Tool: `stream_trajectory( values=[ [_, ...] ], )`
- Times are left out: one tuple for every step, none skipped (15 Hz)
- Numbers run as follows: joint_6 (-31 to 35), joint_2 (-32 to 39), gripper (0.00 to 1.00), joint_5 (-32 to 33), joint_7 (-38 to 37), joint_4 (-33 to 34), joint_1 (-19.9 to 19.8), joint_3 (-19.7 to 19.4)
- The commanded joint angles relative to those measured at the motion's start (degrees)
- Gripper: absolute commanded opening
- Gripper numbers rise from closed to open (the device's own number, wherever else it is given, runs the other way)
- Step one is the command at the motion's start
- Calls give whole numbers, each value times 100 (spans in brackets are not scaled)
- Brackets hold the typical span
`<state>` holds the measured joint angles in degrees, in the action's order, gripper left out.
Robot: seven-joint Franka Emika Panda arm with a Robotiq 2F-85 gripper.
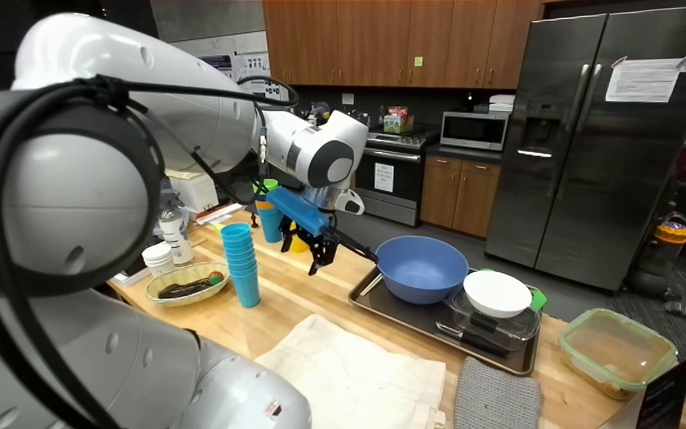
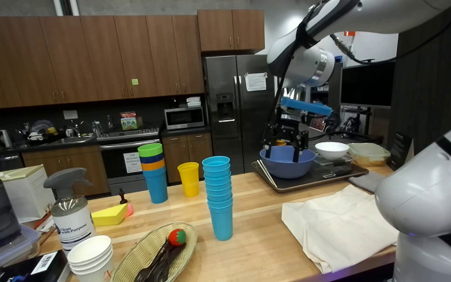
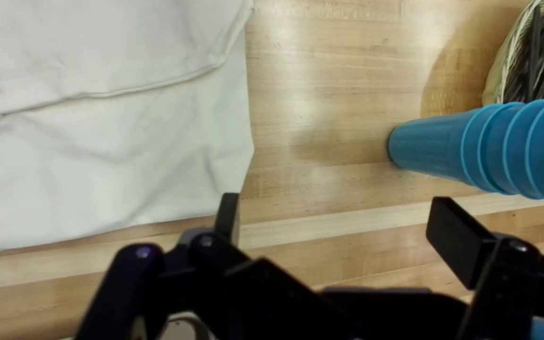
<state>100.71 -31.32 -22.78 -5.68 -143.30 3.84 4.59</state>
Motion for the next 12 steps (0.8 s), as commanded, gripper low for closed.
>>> stream_trajectory(
  values=[
    [-340,-403,100,733,21,-19,-499,-435],
    [-347,-359,100,919,110,22,-560,-540],
    [-514,-414,100,1120,227,57,-698,-712],
    [-840,-563,100,1322,268,198,-847,-850],
    [-420,-250,100,1058,91,93,-633,-552],
    [-595,-337,100,1180,211,137,-782,-740],
    [-699,-402,100,1229,304,172,-872,-881],
    [-747,-461,100,1236,326,180,-901,-920],
    [-768,-508,100,1237,324,179,-893,-906],
    [-771,-527,100,1240,316,179,-883,-870],
    [-771,-525,100,1244,308,178,-873,-831],
    [-770,-525,100,1246,306,176,-869,-815]
  ],
)
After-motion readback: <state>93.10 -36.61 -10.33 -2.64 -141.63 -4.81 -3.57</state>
